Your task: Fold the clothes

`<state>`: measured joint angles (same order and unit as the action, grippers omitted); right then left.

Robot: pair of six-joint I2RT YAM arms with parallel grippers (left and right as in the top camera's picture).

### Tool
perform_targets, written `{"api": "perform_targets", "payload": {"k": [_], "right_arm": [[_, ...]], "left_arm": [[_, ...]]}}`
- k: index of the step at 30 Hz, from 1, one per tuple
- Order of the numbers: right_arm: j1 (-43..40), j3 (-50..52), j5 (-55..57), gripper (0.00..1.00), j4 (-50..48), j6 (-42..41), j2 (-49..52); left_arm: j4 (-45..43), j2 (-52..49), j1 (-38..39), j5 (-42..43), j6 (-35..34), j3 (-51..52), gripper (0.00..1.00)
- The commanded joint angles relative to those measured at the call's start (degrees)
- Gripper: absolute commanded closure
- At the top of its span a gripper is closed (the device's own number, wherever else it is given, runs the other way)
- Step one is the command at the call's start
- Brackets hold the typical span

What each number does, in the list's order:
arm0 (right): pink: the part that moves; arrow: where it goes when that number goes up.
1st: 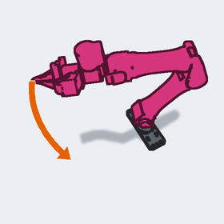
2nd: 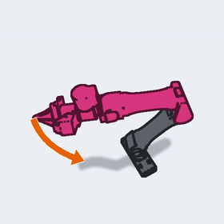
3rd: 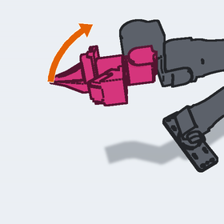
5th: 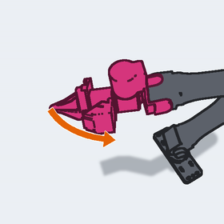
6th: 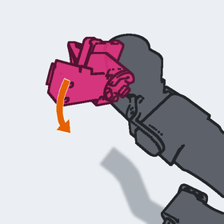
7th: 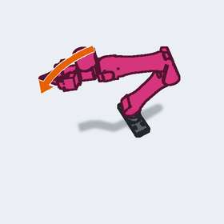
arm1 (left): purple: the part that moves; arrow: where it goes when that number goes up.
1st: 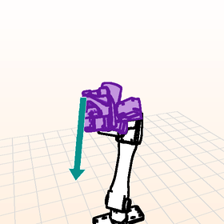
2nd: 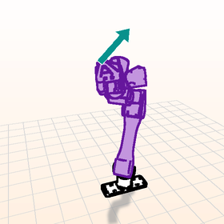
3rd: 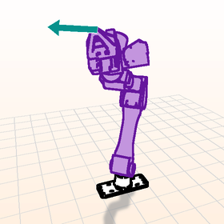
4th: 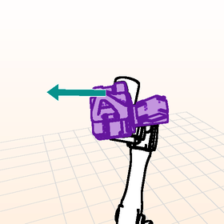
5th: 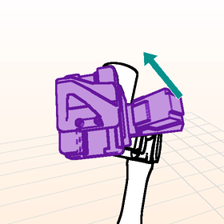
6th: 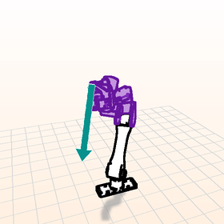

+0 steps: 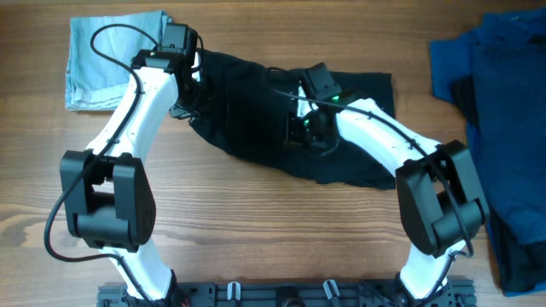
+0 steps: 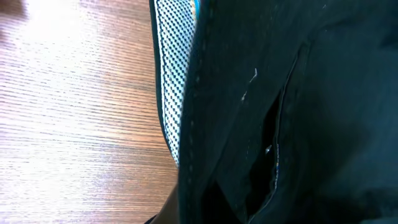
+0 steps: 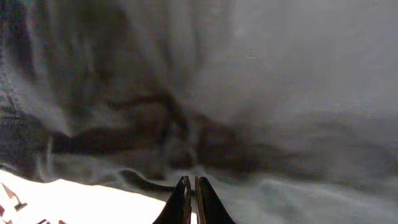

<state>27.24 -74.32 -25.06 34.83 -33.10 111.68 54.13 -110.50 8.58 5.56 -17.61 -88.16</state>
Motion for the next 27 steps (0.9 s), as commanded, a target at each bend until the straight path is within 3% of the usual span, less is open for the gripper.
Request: {"api": "perform_targets", "payload": {"k": [1,6,13,18,27], "right_arm": [[2.2,2.1,0.2,0.96,-2.8,-5.2,3.9],[2.9,2.4,-5.4,0.96,-6.7,-5.9,8.0],[1.5,-0.5,-15.5,0.96,-11.5,-3.8,6.3],[-1.6,-1.5,-11.8,0.96,-15.7,-1.8,1.2],[2.1,-1.5,1.9,0.96,-30.5,-6.0,6.5]], "left_arm": [[0.2,4.9,-0.7,-1.2,0.9,-2.4,0.96],[0.1,9.6,-3.0,-1.2,0.9,-2.4,0.96],[0.1,10.4,-3.6,-1.2,0.9,-2.4,0.95],[0.1,10.4,-3.6,-1.2,0.9,-2.4,0.95],[0.4,10.4,-3.6,-1.1,0.9,-2.4,0.96]]}}
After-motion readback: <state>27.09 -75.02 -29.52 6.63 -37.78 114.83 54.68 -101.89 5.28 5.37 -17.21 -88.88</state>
